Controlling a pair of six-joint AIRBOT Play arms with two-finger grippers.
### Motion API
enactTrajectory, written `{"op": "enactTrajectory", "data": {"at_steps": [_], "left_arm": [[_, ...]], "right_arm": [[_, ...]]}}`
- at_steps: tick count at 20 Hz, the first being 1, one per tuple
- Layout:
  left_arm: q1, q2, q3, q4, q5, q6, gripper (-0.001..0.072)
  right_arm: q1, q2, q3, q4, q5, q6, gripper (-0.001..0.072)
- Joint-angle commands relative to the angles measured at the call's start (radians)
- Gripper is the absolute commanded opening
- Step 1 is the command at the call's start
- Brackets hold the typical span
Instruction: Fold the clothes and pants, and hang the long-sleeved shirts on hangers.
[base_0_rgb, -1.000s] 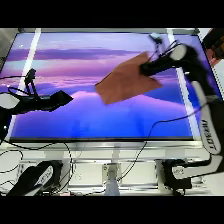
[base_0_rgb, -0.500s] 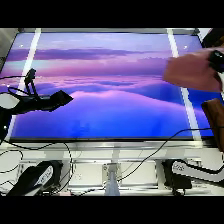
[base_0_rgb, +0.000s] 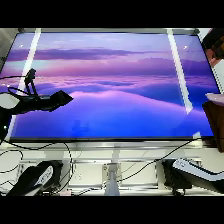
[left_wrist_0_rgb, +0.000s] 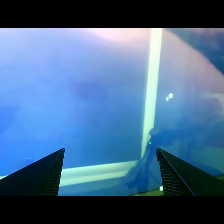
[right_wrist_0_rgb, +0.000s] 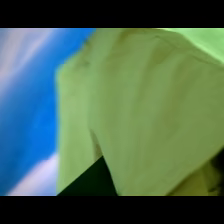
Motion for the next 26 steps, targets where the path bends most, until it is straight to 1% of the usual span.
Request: {"op": "enactTrajectory", "data": {"at_steps": [1, 3, 5, 6, 7, 8, 11, 13, 14, 16, 18, 19, 20, 21, 23, 24, 26], "left_arm": [[0.001, 0.001, 0.000, 0.000, 0.000, 0.000, 0.0641], [0.001, 0.001, 0.000, 0.000, 0.000, 0.000, 0.0641], [0.001, 0.001, 0.000, 0.000, 0.000, 0.000, 0.0641], [0.001, 0.001, 0.000, 0.000, 0.000, 0.000, 0.0641], [0.001, 0.001, 0.000, 0.000, 0.000, 0.000, 0.0641], [0.001, 0.001, 0.000, 0.000, 0.000, 0.000, 0.0641], [0.001, 0.001, 0.000, 0.000, 0.000, 0.000, 0.0641], [0.001, 0.001, 0.000, 0.000, 0.000, 0.000, 0.0641], [0.001, 0.001, 0.000, 0.000, 0.000, 0.000, 0.0641], [0.001, 0.001, 0.000, 0.000, 0.000, 0.000, 0.0641], [0.001, 0.001, 0.000, 0.000, 0.000, 0.000, 0.0641], [0.001, 0.001, 0.000, 0.000, 0.000, 0.000, 0.0641], [0.001, 0.001, 0.000, 0.000, 0.000, 0.000, 0.0641], [0.001, 0.001, 0.000, 0.000, 0.000, 0.000, 0.0641], [0.001, 0.001, 0.000, 0.000, 0.000, 0.000, 0.0641], [0.001, 0.001, 0.000, 0.000, 0.000, 0.000, 0.0640], [0.001, 0.001, 0.000, 0.000, 0.000, 0.000, 0.0641]], "right_arm": [[-0.126, 0.010, -0.068, -0.118, 0.140, -0.007, 0.0007], [-0.189, 0.010, -0.145, -0.112, 0.174, -0.008, 0.0007], [-0.227, 0.010, -0.231, -0.109, 0.219, -0.050, 0.0008], [-0.234, 0.010, -0.271, -0.109, 0.220, -0.077, 0.0042], [-0.237, 0.010, -0.302, -0.101, 0.220, -0.090, 0.0293], [-0.237, 0.010, -0.327, -0.079, 0.222, -0.090, 0.0720], [-0.236, 0.013, -0.338, 0.023, 0.232, -0.110, 0.0710], [-0.236, 0.033, -0.336, 0.109, 0.206, -0.117, 0.0698], [-0.235, 0.046, -0.323, 0.179, 0.180, -0.119, 0.0697], [-0.233, 0.069, -0.274, 0.393, 0.137, -0.151, 0.0682], [-0.184, 0.091, -0.230, 0.624, 0.095, -0.204, 0.0535], [-0.130, 0.102, -0.211, 0.722, 0.076, -0.229, 0.0452], [-0.065, 0.113, -0.197, 0.797, 0.060, -0.263, 0.0351], [0.014, 0.124, -0.187, 0.843, 0.041, -0.296, 0.0290], [0.215, 0.143, -0.169, 0.845, 0.017, -0.344, 0.0172], [0.311, 0.148, -0.168, 0.828, 0.013, -0.357, 0.0139], [0.513, 0.151, -0.167, 0.710, 0.007, -0.360, 0.0008]]}}
